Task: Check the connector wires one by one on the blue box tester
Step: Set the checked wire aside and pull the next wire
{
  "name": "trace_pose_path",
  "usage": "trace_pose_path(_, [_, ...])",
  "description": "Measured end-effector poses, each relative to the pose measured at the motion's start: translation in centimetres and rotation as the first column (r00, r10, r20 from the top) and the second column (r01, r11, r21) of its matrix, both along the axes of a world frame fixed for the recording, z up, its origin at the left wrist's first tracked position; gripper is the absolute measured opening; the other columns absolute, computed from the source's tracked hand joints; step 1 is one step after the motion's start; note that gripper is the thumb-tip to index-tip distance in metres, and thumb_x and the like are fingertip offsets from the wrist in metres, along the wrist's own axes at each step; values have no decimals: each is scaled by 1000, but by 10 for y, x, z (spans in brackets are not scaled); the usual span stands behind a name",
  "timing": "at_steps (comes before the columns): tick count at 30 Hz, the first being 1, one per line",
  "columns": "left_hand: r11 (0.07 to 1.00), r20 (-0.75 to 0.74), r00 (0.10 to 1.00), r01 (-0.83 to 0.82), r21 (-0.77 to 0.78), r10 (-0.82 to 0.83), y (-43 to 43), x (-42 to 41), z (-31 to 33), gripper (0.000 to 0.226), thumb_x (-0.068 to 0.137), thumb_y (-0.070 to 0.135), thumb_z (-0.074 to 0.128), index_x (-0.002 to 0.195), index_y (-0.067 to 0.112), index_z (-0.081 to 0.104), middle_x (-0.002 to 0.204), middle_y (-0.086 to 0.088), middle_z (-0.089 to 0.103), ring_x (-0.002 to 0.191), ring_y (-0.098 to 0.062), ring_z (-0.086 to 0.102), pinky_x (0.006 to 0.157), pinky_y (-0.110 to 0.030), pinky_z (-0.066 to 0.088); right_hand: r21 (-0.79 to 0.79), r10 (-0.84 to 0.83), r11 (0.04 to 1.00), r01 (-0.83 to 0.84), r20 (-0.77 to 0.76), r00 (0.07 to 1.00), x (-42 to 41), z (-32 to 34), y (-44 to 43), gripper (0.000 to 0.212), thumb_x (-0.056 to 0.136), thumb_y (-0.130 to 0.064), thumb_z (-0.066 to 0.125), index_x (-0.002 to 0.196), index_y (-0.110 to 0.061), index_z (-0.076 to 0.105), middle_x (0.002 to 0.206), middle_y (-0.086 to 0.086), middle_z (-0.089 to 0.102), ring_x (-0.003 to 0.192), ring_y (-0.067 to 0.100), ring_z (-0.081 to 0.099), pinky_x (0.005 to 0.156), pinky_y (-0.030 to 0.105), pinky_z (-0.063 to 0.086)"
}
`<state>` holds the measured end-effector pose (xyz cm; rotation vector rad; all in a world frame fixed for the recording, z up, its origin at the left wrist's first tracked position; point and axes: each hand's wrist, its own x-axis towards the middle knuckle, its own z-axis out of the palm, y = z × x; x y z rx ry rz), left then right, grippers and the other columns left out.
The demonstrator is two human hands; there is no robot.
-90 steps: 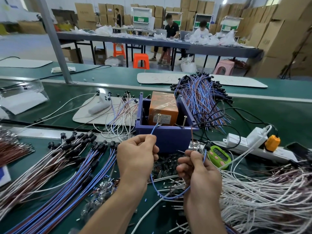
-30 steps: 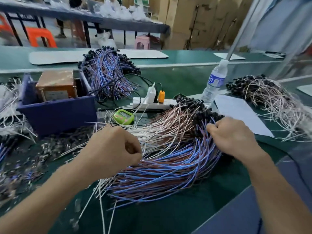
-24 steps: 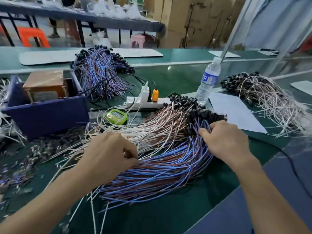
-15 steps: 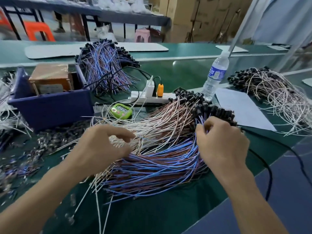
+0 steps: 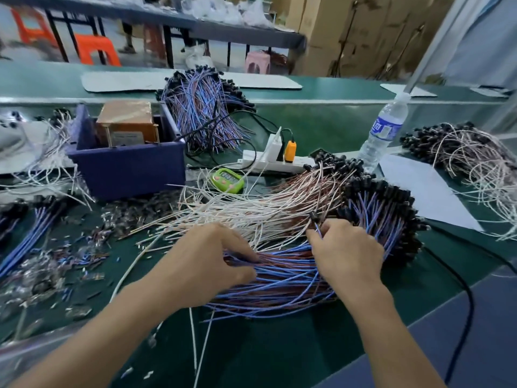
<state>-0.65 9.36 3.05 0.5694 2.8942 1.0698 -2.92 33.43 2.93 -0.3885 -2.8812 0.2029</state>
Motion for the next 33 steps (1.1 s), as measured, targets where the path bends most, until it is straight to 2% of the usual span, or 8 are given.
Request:
trace_pose_path(5, [993,-36,994,103,-66,-105,4,0,-12,46,65,69,71,109,55,73,117,44,58,122,20,35,97,-16,32,-281,-105,960,9,-326,939,-6,10,30,39,96,-38,57,63,-17,56,51,-6,56,51,23,56,51,31,42])
trace_pose_path(11, [996,-49,995,84,-21,-85,17,-8,-12,24,77,29,89,90,47,81,95,40,68,105,12,54,94,-25,49,-248,-221,959,139,-345,912,-23,25,60,21,92,-40,67,91,-19,65,71,5,67,67,32,59,64,34,43])
trace_pose_path(14, [998,-67,997,37,45,-33,23,-9,-16,24,77,26,89,87,46,80,88,36,69,96,8,61,85,-22,53,-224,-253,960,167,-449,857,-14,16,51,34,89,-49,71,104,-26,50,67,6,68,64,32,65,63,34,42])
trace_pose_path(18, [998,-21,1000,8,64,-7,27,-13,-14,22,78,29,86,82,49,78,83,34,69,84,7,64,74,-24,57,-200,-60,979,-37,-455,889,0,2,15,25,91,-34,72,98,-30,48,58,-7,59,52,23,61,57,31,49])
trace_pose_path(23, [975,-34,993,-104,198,112,18,-15,-1,28,78,31,83,81,57,75,78,32,71,79,5,64,66,-11,48,-316,201,894,-317,-348,916,9,-4,-47,9,93,-30,64,94,-28,55,62,-5,64,62,26,62,61,35,48])
trace_pose_path(26, [885,26,963,-258,388,269,-6,-17,9,31,82,17,82,81,48,79,75,18,76,71,-4,71,66,-16,56,-394,300,805,-443,-373,878,7,2,-91,6,92,-30,65,90,-30,59,57,-10,55,56,18,53,57,29,35])
trace_pose_path(28, [801,70,930,-347,488,361,-32,-13,15,33,84,8,79,80,40,81,75,9,78,69,-9,74,67,-19,59,-440,353,742,-505,-383,853,2,6,-124,5,92,-31,66,89,-29,63,59,-9,59,58,16,56,57,29,39])
trace_pose_path(33, [650,154,775,-606,459,613,-100,10,12,34,81,-4,73,78,28,82,70,9,77,68,-7,74,69,-22,61,-549,492,581,-601,-351,797,-10,11,-208,8,90,-27,65,85,-26,71,74,-7,72,74,18,66,69,33,53])
